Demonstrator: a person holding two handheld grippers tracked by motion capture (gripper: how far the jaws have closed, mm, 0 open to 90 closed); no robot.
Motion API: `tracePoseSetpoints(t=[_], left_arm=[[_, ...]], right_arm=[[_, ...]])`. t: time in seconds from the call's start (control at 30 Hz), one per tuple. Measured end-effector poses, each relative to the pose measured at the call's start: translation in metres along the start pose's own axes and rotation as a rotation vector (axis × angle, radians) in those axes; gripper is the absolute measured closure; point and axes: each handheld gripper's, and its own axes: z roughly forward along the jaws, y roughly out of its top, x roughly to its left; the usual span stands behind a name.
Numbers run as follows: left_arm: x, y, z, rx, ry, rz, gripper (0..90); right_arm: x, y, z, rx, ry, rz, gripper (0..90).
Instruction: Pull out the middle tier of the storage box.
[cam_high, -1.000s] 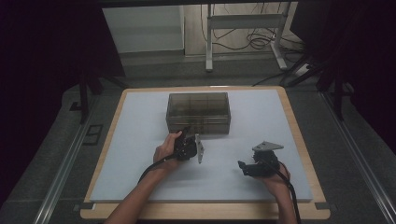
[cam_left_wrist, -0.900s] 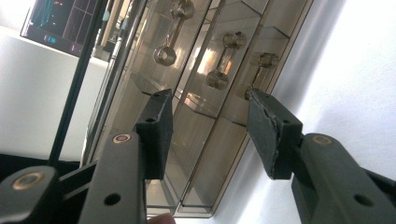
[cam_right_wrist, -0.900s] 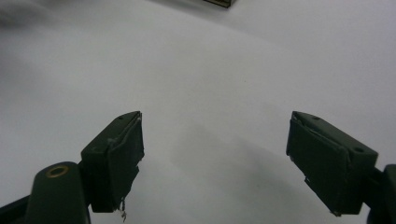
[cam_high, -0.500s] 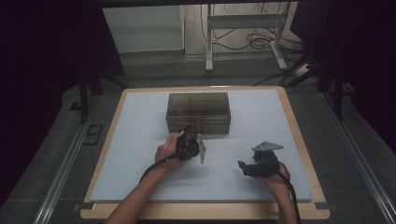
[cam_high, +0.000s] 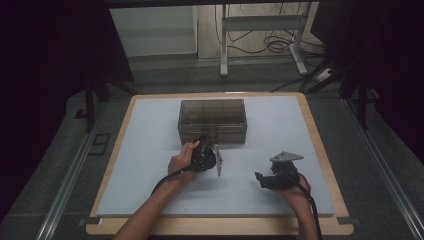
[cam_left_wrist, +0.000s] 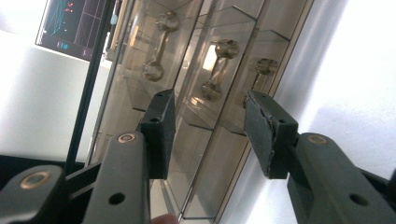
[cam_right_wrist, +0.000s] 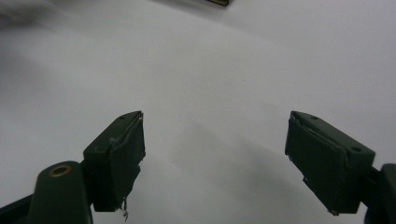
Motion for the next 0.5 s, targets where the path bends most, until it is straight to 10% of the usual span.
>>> tracePoseSetpoints(t=[0.5], left_arm=[[-0.0062, 0.0036, 0.0062, -0.011, 0.015, 0.003, 58.3]], right_arm=[[-0.0007, -0.0003, 0.0009, 0.004, -0.002, 0.002, 19.5]])
